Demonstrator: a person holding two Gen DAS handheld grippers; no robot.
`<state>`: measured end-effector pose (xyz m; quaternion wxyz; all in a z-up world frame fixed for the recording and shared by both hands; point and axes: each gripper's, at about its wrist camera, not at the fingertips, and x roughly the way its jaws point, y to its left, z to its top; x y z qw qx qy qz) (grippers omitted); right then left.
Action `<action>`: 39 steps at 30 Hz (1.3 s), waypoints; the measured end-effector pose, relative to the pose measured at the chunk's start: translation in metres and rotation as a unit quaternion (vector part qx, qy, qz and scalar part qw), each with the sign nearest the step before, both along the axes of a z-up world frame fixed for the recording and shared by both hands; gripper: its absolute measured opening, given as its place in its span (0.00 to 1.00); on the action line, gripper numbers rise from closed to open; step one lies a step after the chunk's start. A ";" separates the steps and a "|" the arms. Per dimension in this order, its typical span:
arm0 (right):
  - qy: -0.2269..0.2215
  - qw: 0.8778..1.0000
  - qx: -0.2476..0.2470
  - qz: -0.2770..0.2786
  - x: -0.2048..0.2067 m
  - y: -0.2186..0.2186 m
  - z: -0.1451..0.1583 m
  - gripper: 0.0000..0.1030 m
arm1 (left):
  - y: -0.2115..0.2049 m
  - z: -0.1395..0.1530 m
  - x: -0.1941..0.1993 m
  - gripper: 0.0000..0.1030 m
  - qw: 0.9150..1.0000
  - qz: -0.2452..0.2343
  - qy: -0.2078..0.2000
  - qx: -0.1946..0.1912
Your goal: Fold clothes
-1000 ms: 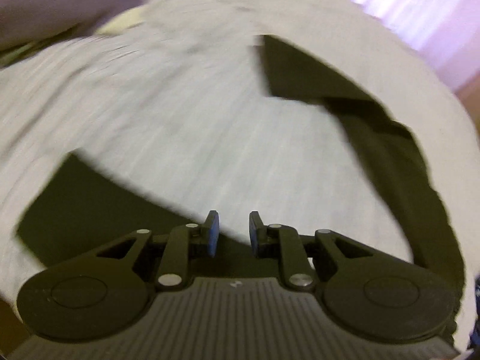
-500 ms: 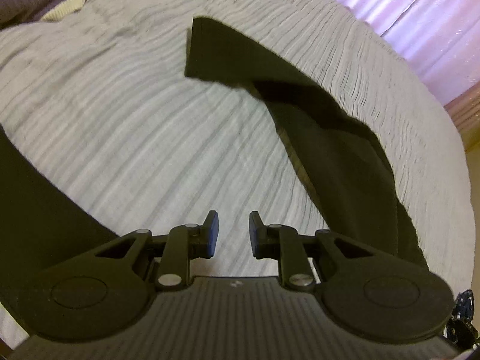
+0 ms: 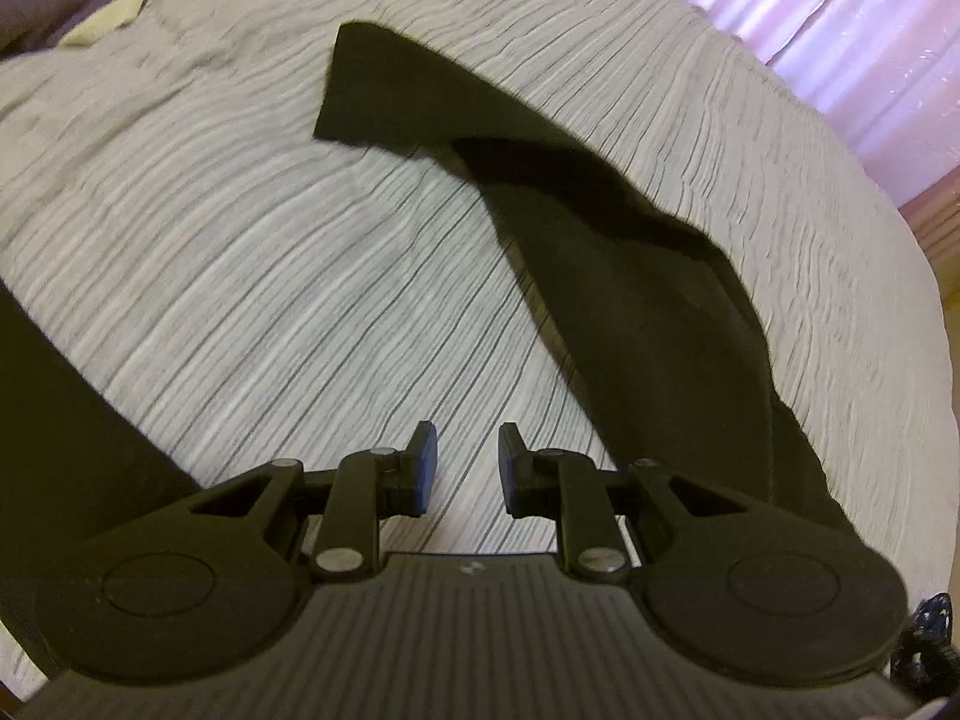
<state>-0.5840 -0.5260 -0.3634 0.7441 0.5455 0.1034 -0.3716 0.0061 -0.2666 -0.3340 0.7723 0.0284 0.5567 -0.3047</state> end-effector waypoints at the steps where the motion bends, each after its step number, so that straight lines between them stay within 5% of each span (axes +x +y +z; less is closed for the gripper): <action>1: 0.018 1.000 -0.023 0.003 0.000 -0.001 0.010 0.02 | -0.001 0.000 0.000 0.16 1.000 0.000 -0.004 0.000; 7: 0.121 0.992 0.039 0.001 0.012 -0.009 -0.035 0.05 | -0.001 -0.013 -0.003 0.16 1.000 0.009 0.014 0.010; 9: 0.120 0.992 0.042 -0.015 0.011 -0.005 -0.028 0.32 | 0.001 -0.015 -0.004 0.16 1.000 0.008 0.016 0.011; 10: 0.120 0.992 0.038 -0.025 0.009 -0.002 -0.022 0.56 | 0.003 -0.017 -0.003 0.16 1.000 0.009 0.016 0.014; 11: 0.121 0.991 0.039 -0.034 0.004 0.001 -0.019 0.64 | 0.004 -0.018 -0.002 0.16 1.000 0.010 0.016 0.014; 20: 0.126 0.983 0.073 -0.115 -0.032 0.021 0.000 0.65 | 0.008 -0.024 0.042 0.27 0.999 0.030 0.001 -0.012; 24: 0.136 0.981 0.071 -0.117 -0.008 0.026 0.002 0.65 | 0.003 -0.027 0.077 0.33 0.997 0.062 0.003 -0.049; 34: 0.161 0.977 0.067 -0.121 0.051 0.039 0.006 0.65 | -0.025 -0.059 0.155 0.35 0.963 0.143 0.098 -0.208; 39: 0.180 0.972 0.071 -0.133 0.069 0.041 0.007 0.65 | -0.049 -0.082 0.172 0.35 0.955 0.141 0.128 -0.229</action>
